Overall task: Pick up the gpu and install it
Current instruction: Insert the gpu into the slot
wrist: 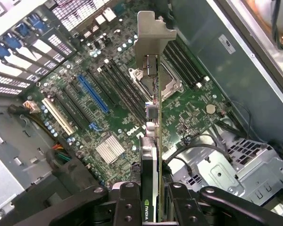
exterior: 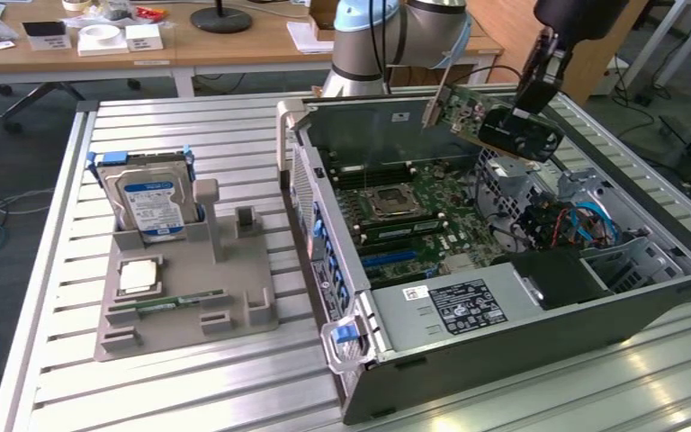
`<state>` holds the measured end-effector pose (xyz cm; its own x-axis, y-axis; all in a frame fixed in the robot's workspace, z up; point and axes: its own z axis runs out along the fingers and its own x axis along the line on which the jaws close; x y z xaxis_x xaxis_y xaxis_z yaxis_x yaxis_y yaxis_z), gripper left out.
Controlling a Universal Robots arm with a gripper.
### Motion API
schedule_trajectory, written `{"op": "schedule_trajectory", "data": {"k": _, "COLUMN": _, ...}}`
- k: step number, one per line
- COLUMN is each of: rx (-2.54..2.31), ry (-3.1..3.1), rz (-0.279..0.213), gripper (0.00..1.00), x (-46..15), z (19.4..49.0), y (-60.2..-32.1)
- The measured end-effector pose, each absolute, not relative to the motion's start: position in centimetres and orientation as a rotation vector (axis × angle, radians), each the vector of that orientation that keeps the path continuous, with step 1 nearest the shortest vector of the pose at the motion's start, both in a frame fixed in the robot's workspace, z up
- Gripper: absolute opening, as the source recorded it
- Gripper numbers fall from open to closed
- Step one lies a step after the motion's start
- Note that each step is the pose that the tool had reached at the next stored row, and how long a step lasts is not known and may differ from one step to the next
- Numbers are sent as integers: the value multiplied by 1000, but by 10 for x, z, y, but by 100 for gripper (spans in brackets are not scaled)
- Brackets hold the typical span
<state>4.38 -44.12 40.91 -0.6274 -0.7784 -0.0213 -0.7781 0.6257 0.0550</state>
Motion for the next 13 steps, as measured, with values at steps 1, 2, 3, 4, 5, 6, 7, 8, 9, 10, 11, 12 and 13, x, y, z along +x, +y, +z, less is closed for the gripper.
{"op": "schedule_trajectory", "data": {"k": 1, "rx": 1367, "ry": -2822, "rz": -92, "gripper": 27, "x": 44, "z": 409, "y": -441}}
{"op": "schedule_trajectory", "data": {"k": 2, "rx": 1379, "ry": -2815, "rz": -92, "gripper": 27, "x": 44, "z": 409, "y": -441}}
{"op": "schedule_trajectory", "data": {"k": 3, "rx": 1393, "ry": -2809, "rz": -92, "gripper": 27, "x": 44, "z": 409, "y": -441}}
{"op": "schedule_trajectory", "data": {"k": 4, "rx": 1406, "ry": -2802, "rz": -92, "gripper": 27, "x": 44, "z": 409, "y": -441}}
{"op": "schedule_trajectory", "data": {"k": 5, "rx": 1420, "ry": -2794, "rz": -92, "gripper": 27, "x": 44, "z": 409, "y": -441}}
{"op": "schedule_trajectory", "data": {"k": 6, "rx": 1434, "ry": -2787, "rz": -92, "gripper": 27, "x": 44, "z": 409, "y": -441}}
{"op": "schedule_trajectory", "data": {"k": 7, "rx": 1448, "ry": -2779, "rz": -92, "gripper": 27, "x": 44, "z": 409, "y": -441}}
{"op": "schedule_trajectory", "data": {"k": 8, "rx": 1461, "ry": -2772, "rz": -92, "gripper": 27, "x": 44, "z": 409, "y": -441}}
{"op": "schedule_trajectory", "data": {"k": 9, "rx": 1473, "ry": -2766, "rz": -92, "gripper": 27, "x": 44, "z": 409, "y": -441}}
{"op": "schedule_trajectory", "data": {"k": 10, "rx": 1477, "ry": -2763, "rz": -92, "gripper": 27, "x": 44, "z": 409, "y": -441}}
{"op": "schedule_trajectory", "data": {"k": 11, "rx": 1478, "ry": -2763, "rz": -92, "gripper": 27, "x": 44, "z": 409, "y": -441}}
{"op": "schedule_trajectory", "data": {"k": 12, "rx": 1478, "ry": -2763, "rz": -92, "gripper": 27, "x": 44, "z": 409, "y": -441}}
{"op": "schedule_trajectory", "data": {"k": 13, "rx": 1478, "ry": -2763, "rz": -92, "gripper": 27, "x": 44, "z": 409, "y": -441}}
